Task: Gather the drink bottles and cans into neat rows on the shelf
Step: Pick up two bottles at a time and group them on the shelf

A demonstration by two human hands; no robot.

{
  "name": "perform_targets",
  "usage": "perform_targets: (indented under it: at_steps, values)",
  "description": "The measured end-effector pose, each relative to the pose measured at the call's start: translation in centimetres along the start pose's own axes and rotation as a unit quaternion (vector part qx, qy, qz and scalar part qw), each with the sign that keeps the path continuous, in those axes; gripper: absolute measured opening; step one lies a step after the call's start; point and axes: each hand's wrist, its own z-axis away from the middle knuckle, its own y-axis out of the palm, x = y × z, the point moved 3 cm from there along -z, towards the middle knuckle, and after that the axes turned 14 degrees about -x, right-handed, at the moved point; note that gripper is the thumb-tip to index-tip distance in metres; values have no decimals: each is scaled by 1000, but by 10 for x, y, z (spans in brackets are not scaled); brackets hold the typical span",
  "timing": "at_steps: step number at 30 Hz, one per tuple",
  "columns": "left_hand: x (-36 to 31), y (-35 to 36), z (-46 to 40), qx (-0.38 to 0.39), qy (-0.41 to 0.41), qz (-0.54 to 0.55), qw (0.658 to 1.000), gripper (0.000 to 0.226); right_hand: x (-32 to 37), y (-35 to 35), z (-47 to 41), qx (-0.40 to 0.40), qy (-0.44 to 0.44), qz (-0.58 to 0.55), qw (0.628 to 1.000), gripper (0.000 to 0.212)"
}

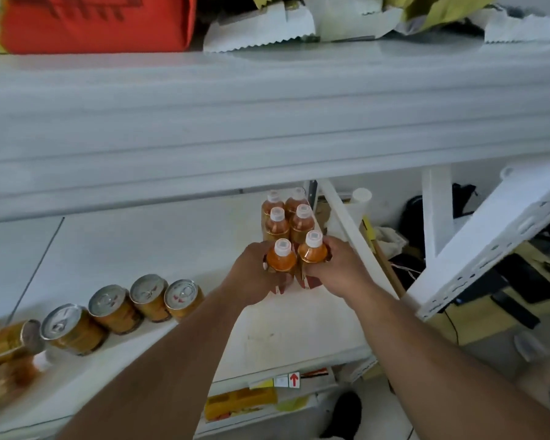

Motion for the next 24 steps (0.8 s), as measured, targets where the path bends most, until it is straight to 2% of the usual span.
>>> perform_targets:
  at_steps: [2, 7, 14, 18, 20, 24]
  values:
    - [1, 4, -4, 1, -9, 3, 1000, 49, -1, 5, -7, 2, 4, 0, 1000, 56]
    - [7, 11, -11, -16, -26, -15, 999, 55, -6, 8, -15, 10, 4, 9, 1000, 44]
    - [19, 18, -14, -42, -34, -6, 999, 63, -13, 8, -12, -2, 2, 3, 1000, 53]
    - [32, 20, -3, -88, -87, -44, 991, 61, -25, 11, -11, 4, 27, 52, 998, 39]
    - [37, 21, -1, -90, -99, -81, 988, 54, -31, 14, -13, 0, 39, 61, 997, 47]
    - [35, 23, -6, -88, -101, -68, 989, 42, -32, 19, -19, -8, 50, 74, 996, 58]
